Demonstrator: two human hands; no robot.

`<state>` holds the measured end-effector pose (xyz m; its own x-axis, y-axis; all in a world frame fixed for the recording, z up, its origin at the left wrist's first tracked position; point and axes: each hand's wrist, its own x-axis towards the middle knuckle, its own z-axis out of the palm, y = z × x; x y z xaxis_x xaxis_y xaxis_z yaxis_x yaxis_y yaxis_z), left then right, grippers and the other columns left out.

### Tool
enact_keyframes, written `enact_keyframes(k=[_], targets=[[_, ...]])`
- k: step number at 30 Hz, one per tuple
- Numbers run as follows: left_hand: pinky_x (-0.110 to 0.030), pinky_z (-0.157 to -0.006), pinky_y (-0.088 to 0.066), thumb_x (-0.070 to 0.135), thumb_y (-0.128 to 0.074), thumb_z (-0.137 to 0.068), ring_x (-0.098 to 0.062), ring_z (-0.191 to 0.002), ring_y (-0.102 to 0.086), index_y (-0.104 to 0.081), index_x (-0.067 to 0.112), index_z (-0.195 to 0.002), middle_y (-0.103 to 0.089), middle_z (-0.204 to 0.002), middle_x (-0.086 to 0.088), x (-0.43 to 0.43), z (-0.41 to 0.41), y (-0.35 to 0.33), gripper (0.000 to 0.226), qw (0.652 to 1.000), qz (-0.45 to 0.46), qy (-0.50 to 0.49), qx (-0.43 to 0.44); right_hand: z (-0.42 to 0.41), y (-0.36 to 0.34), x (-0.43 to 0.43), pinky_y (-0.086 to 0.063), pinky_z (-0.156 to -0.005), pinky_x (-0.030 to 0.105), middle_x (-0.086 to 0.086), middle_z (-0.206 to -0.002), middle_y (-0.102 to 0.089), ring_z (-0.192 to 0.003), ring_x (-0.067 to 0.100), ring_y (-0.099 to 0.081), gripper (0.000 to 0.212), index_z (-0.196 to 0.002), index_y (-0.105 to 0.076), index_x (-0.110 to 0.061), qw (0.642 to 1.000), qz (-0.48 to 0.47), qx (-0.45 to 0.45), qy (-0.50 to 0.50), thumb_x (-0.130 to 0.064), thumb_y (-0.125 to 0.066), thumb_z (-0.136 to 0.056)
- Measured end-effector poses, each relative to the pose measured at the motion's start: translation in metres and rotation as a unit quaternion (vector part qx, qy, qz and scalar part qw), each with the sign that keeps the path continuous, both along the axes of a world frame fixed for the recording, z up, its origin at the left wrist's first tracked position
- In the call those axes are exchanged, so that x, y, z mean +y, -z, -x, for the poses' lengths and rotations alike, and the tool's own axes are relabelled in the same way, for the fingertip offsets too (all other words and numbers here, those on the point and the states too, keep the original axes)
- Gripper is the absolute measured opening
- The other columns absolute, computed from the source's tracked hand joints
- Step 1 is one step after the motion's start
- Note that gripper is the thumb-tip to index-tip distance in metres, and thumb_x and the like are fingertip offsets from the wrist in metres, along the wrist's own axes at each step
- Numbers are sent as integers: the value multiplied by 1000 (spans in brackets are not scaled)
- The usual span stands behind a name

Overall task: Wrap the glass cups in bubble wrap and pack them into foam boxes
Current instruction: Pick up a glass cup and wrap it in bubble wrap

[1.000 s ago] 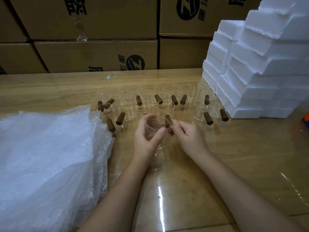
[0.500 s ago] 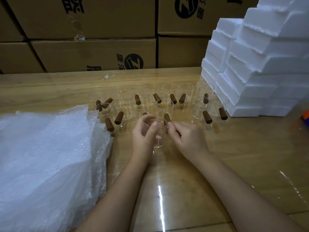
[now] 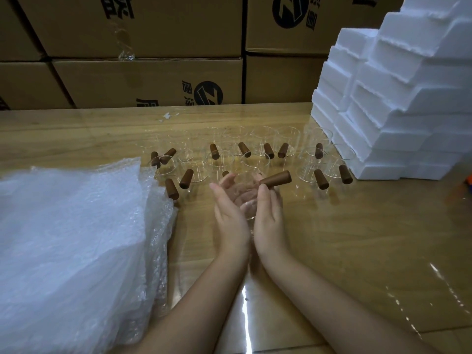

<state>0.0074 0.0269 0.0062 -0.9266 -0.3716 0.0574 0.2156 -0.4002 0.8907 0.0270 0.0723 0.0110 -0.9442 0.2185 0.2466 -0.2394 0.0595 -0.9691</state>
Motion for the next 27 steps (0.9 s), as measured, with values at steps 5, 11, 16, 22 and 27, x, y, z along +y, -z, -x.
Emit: enact_keyframes(k=[5,11,16,22,27], targets=[[-21,-80,-49,52,-26,-91,-7,-95,-63,-48,32,-117,-65,-101,9,2,-13,4,39,976,164,-61,129,7,-4,-1,-48,-94,29,-1,-107,-70,-106,14,-64,40,-108,-65,-21,973,210,-56,-77,-32,-28,-103],[-5,-77,-40,39,-50,-80,6,-90,-54,-55,29,-111,-50,-100,6,-8,-10,3,32,926,316,-34,203,13,-15,21,-54,-79,30,8,-91,-71,-86,19,-69,43,-85,-75,-12,892,391,-151,-169,-41,-44,-93],[-17,-81,-46,46,-53,-74,-3,-92,-59,-58,27,-100,-57,-99,-2,-9,-11,-5,33,957,233,1,172,13,-11,18,-53,-60,18,-3,-74,-74,-72,8,-71,59,-65,-77,-19,907,368,-130,-160,-36,-34,-101],[-39,-81,-55,47,-44,-83,-20,-91,-67,-58,20,-101,-69,-94,-5,-2,-15,-10,36,979,161,-10,127,14,-1,9,-50,-81,29,-1,-84,-73,-86,13,-68,50,-75,-76,-21,939,311,-121,-79,-38,-36,-101],[-34,-88,-49,44,-42,-85,-22,-99,-62,-48,34,-108,-64,-103,-4,-9,-10,-5,26,944,283,-63,156,12,-2,5,-53,-68,21,1,-86,-75,-83,12,-71,54,-81,-76,-21,940,300,-141,-75,-38,-30,-103]])
